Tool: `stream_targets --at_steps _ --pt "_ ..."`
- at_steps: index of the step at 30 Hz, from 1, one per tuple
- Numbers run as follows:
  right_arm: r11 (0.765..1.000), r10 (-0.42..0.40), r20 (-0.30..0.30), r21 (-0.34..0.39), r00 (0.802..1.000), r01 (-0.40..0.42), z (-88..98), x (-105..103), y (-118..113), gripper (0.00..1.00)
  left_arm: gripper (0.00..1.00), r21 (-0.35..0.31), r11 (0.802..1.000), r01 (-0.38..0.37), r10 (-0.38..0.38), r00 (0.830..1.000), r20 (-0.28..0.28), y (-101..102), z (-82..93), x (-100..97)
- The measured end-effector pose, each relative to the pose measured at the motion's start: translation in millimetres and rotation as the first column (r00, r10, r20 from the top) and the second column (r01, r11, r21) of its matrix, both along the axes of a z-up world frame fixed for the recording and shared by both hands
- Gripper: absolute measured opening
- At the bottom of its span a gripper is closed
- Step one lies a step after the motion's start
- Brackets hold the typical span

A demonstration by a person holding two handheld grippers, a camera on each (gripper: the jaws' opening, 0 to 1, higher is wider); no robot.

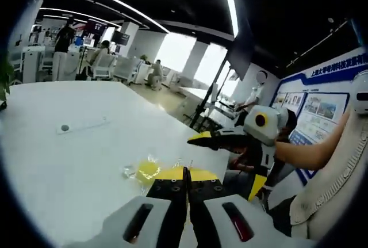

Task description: Compare the silicone blocks by pressing each to a similar depth, holding the contact briefly, and releasing to observe deformation and rebound differences across the visible hardness samples.

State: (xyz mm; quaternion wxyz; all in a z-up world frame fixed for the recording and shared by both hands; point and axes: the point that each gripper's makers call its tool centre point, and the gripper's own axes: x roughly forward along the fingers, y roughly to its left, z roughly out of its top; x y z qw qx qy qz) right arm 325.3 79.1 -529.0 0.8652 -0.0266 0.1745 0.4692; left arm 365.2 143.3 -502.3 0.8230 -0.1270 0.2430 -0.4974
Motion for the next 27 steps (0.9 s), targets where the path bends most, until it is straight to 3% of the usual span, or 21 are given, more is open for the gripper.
stream_targets --at_steps 2,3,9,12,16,19,21,22,27 --pt "0.999 -0.029 -0.04 0.015 0.999 0.03 -7.5 -9.5 -6.6 0.89 0.0 -0.057 0.998 -0.009 0.005 0.997 -0.072 1.7 -6.2 1.9" --pt "0.999 -0.039 -0.046 0.012 0.998 0.04 -10.5 -12.7 -9.2 0.89 0.0 -0.049 0.999 -0.021 0.019 0.998 -0.054 5.3 -10.1 6.4" --pt "0.988 -0.15 -0.117 0.005 0.982 0.152 -32.5 -34.4 -26.1 0.89 0.0 -0.045 0.998 -0.047 0.041 0.991 -0.125 11.0 -45.3 19.6" --pt "0.98 -0.196 -0.143 -0.003 0.97 0.197 -40.2 -38.3 -30.9 0.88 0.0 -0.058 0.997 -0.052 0.041 0.981 -0.188 10.7 -66.0 22.8" --pt "0.972 -0.232 -0.168 0.008 0.958 0.237 -44.7 -39.2 -33.1 0.88 0.0 -0.106 0.992 -0.074 0.041 0.957 -0.288 9.5 -93.3 30.7" --pt "0.967 -0.25 -0.186 0.0 0.95 0.254 -48.0 -38.8 -35.6 0.87 0.0 -0.111 0.99 -0.09 0.05 0.948 -0.316 12.9 -110.6 39.0" --pt "0.965 -0.261 -0.194 -0.02 0.946 0.262 -51.2 -38.9 -39.1 0.85 0.0 -0.181 0.972 -0.147 0.072 0.928 -0.366 17.2 -109.0 46.9" --pt "0.962 -0.272 -0.194 -0.029 0.943 0.271 -52.4 -38.0 -41.7 0.85 0.0 -0.168 0.975 -0.147 0.082 0.935 -0.345 21.1 -113.0 49.7" --pt "0.951 -0.309 -0.207 -0.032 0.928 0.309 -53.5 -34.8 -49.1 0.85 0.0 -0.115 0.97 -0.213 0.165 0.929 -0.331 45.1 -132.2 67.7"
